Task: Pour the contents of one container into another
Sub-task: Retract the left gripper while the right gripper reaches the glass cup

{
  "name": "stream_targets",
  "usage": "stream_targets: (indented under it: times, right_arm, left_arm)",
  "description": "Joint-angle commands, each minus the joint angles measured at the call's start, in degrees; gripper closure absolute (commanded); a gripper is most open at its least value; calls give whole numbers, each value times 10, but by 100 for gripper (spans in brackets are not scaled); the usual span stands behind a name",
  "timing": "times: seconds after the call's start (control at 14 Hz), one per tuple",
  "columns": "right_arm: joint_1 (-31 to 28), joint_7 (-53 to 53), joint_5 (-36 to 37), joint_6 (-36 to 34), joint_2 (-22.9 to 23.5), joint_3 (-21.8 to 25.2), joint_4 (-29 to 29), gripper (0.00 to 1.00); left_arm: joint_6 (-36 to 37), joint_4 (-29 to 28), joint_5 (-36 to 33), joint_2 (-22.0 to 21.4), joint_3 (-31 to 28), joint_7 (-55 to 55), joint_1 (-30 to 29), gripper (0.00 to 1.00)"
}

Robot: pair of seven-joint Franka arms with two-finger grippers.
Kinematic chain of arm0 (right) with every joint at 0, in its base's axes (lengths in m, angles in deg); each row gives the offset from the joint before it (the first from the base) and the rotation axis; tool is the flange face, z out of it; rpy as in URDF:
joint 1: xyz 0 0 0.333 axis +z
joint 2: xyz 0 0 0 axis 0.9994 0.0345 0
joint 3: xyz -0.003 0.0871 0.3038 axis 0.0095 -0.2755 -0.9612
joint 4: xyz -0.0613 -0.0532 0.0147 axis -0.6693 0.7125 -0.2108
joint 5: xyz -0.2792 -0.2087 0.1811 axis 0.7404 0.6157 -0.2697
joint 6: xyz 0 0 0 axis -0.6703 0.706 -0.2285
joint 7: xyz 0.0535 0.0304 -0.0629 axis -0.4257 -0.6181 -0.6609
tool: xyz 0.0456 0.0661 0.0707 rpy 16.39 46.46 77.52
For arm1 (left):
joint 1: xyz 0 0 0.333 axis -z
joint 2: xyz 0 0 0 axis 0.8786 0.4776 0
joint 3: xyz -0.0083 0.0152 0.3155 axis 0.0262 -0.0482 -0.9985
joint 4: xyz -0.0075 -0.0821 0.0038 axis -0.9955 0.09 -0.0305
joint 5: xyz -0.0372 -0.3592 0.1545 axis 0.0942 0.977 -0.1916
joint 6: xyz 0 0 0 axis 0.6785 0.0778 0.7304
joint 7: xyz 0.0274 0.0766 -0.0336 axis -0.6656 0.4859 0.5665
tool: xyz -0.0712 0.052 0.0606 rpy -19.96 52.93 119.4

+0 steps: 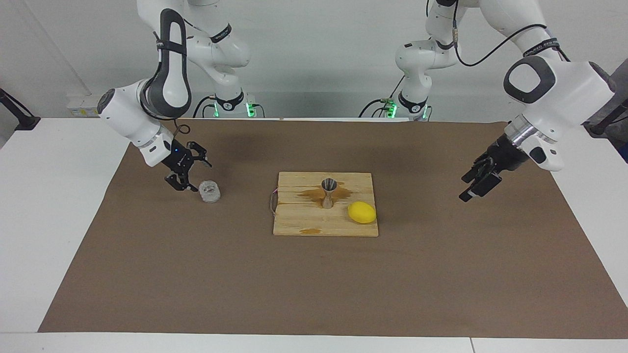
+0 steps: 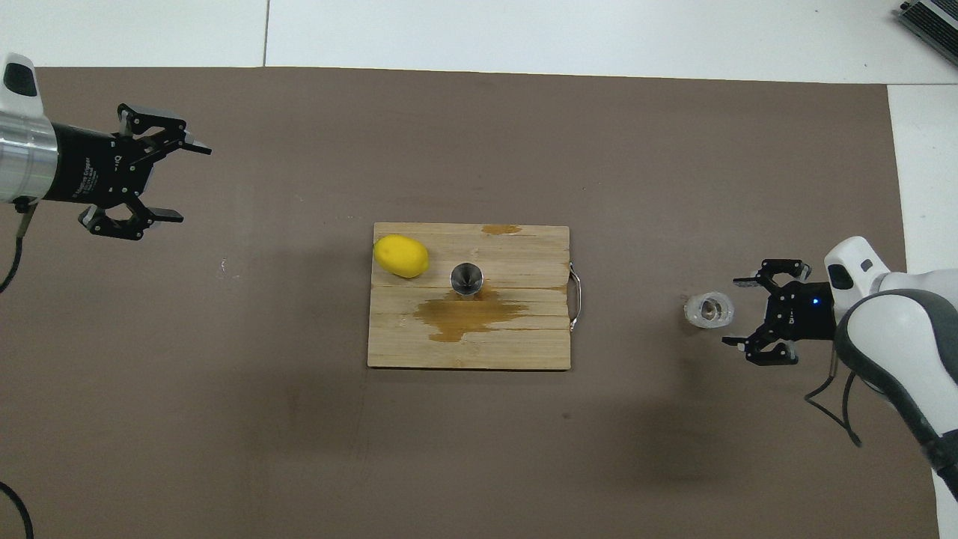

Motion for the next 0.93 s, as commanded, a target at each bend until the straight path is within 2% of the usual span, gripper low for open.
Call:
stream_targets:
  times: [0.0, 0.43, 0.64, 0.86]
  right_arm:
    - [-17, 70, -35, 25, 17, -5, -6, 0]
    - [-17, 93, -43, 43, 31, -6, -27, 0]
    - [-16, 142, -98, 59, 45, -6, -35, 0]
    - [-12, 153, -108, 63, 51, -6, -36, 0]
  left_arm:
    - [19, 34, -51, 14, 3, 72, -5, 0]
    - [20, 47, -87, 10, 2, 355, -20, 0]
    - [21, 80, -148, 9, 5, 380, -15, 0]
    - [45, 83, -186, 5, 10, 425, -11, 0]
